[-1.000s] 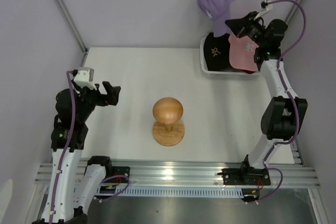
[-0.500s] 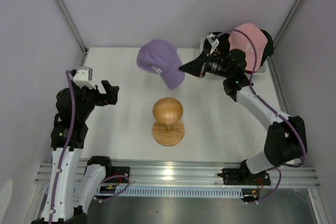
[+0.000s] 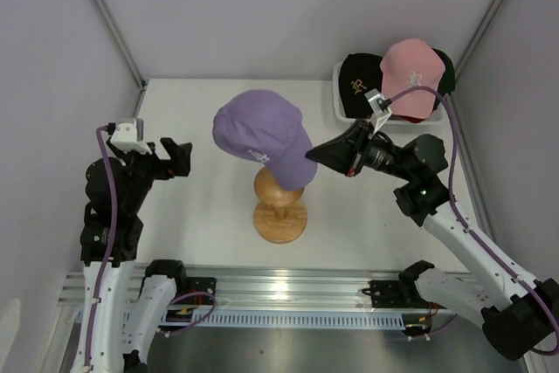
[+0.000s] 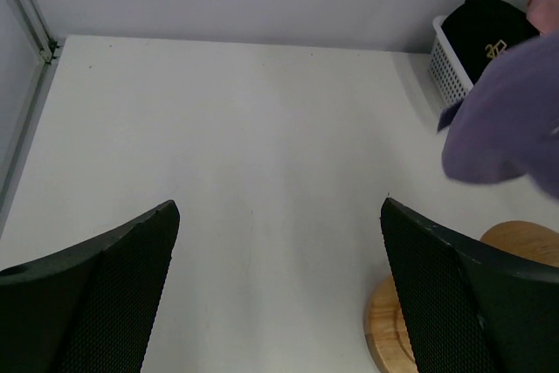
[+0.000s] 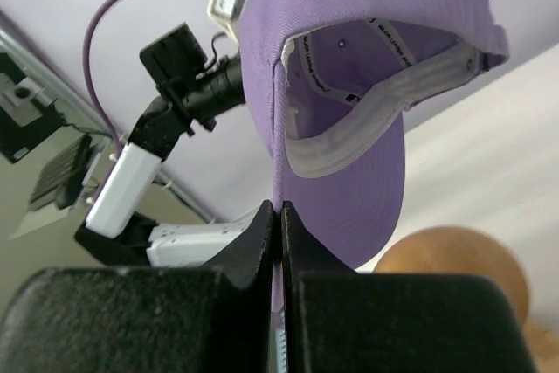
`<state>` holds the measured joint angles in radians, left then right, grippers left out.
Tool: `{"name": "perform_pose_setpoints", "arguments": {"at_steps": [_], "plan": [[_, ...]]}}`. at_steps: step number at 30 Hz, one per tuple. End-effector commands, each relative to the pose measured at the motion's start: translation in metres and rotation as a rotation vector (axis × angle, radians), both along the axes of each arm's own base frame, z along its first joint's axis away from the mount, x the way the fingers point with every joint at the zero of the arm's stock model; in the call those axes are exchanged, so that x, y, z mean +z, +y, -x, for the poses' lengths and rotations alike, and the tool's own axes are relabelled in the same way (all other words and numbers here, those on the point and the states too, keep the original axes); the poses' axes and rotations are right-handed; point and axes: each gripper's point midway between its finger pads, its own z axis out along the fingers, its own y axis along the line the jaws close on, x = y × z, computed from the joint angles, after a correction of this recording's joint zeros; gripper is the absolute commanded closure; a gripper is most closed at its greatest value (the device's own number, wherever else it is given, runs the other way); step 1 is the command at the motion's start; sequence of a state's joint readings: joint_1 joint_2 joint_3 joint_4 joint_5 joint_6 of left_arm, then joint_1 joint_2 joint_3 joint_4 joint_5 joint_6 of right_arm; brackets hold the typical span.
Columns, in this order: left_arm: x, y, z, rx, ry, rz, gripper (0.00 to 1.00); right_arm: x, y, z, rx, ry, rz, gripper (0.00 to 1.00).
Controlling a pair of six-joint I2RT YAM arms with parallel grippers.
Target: Stack the hats
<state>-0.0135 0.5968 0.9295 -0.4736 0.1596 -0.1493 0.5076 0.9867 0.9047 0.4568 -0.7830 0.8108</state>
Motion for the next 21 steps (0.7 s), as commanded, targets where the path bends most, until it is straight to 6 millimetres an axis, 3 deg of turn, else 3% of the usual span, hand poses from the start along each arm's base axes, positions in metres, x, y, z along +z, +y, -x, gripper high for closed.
{"name": "perform_pose_setpoints", "arguments": {"at_steps": [1,12,16,20,21], "plan": [[0.023,0.014,0.003,0.079,-0.085,0.01,0.0,-0.043,0.012,0.002,0.039,0.181,0.036,1.0],[0.027,0.02,0.007,0.114,-0.11,0.004,0.0,-0.088,0.003,0.018,-0.004,0.332,0.123,1.0],[0.024,0.026,0.005,0.137,-0.098,0.002,0.0,-0.126,-0.011,0.02,-0.085,0.402,0.2,1.0],[0.025,0.025,0.005,0.132,-0.103,0.003,0.01,-0.146,-0.028,0.014,-0.149,0.419,0.188,1.0],[0.025,0.025,0.005,0.131,-0.104,0.003,0.0,-0.161,-0.03,0.016,-0.14,0.446,0.198,1.0]]}}
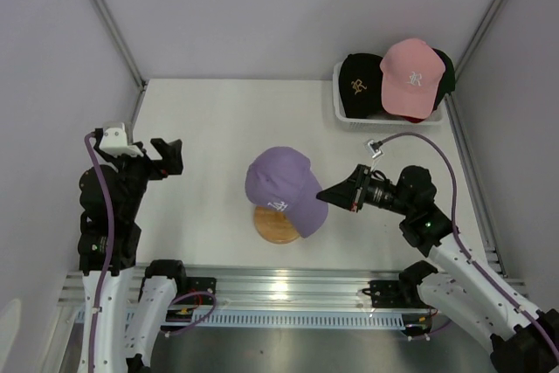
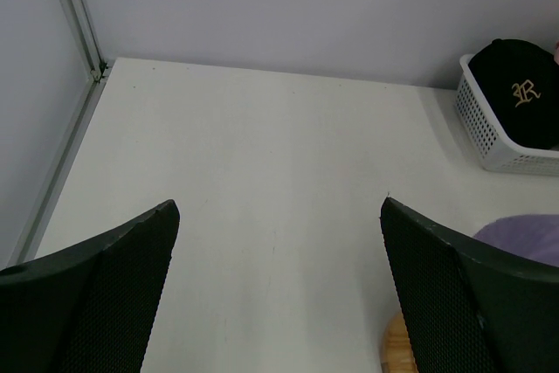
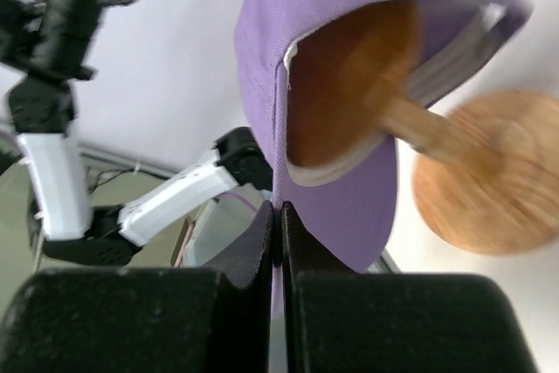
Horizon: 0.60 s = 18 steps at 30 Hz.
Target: Stack the hats
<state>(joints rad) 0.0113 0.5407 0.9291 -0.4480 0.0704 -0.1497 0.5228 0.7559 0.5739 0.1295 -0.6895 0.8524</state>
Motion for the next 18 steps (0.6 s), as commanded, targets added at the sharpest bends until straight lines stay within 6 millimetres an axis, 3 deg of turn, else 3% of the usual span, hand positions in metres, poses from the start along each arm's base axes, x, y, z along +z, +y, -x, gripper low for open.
{"name": "perform_pose_setpoints", "arguments": {"at_steps": [1,5,11,18], "plan": [[0.007,0.002,-0.002,0.011,-0.022,0.011,0.0,-0.024,-0.009,-0.012,-0.062,0.01,0.012,1.0],[0.005,0.001,-0.003,0.006,-0.019,0.01,0.0,-0.055,-0.011,-0.02,-0.072,0.069,-0.009,1.0],[0.006,0.003,-0.002,0.012,-0.021,0.003,0.01,-0.082,-0.021,-0.037,-0.13,0.117,-0.025,1.0],[0.005,0.003,-0.003,0.013,-0.017,0.0,0.0,-0.144,-0.043,-0.046,-0.218,0.203,0.086,1.0]]}}
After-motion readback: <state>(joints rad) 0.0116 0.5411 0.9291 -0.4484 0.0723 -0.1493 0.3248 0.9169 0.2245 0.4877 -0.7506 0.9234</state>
